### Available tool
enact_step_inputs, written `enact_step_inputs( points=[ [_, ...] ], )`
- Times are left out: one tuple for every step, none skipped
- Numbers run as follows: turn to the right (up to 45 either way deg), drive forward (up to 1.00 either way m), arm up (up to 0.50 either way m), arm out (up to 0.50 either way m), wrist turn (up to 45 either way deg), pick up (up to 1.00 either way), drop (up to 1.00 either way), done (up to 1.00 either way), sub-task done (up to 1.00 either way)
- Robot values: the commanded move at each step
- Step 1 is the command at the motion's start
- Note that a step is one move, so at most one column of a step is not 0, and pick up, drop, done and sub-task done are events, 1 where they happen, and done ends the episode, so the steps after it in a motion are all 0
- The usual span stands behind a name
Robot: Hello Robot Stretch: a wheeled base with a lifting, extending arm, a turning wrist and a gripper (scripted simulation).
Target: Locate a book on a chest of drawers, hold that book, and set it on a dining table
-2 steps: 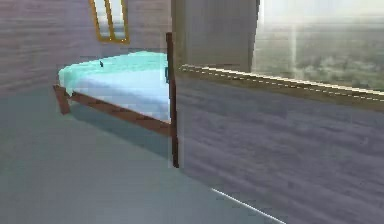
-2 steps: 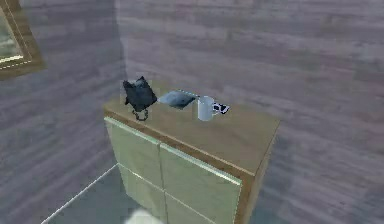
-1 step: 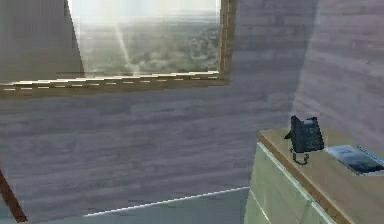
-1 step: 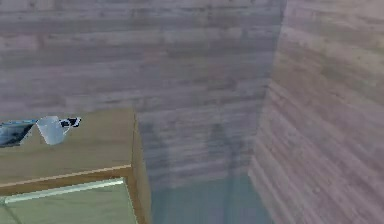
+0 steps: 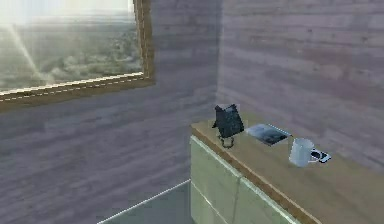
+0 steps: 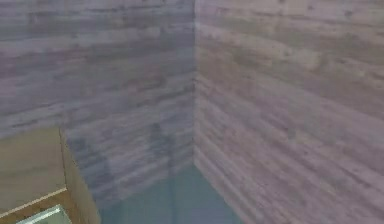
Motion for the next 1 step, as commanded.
enact_step_inputs(
  points=[
    [0.0, 0.40, 0.00, 0.00, 0.0, 0.00, 0.00, 0.00, 0.00]
  ],
)
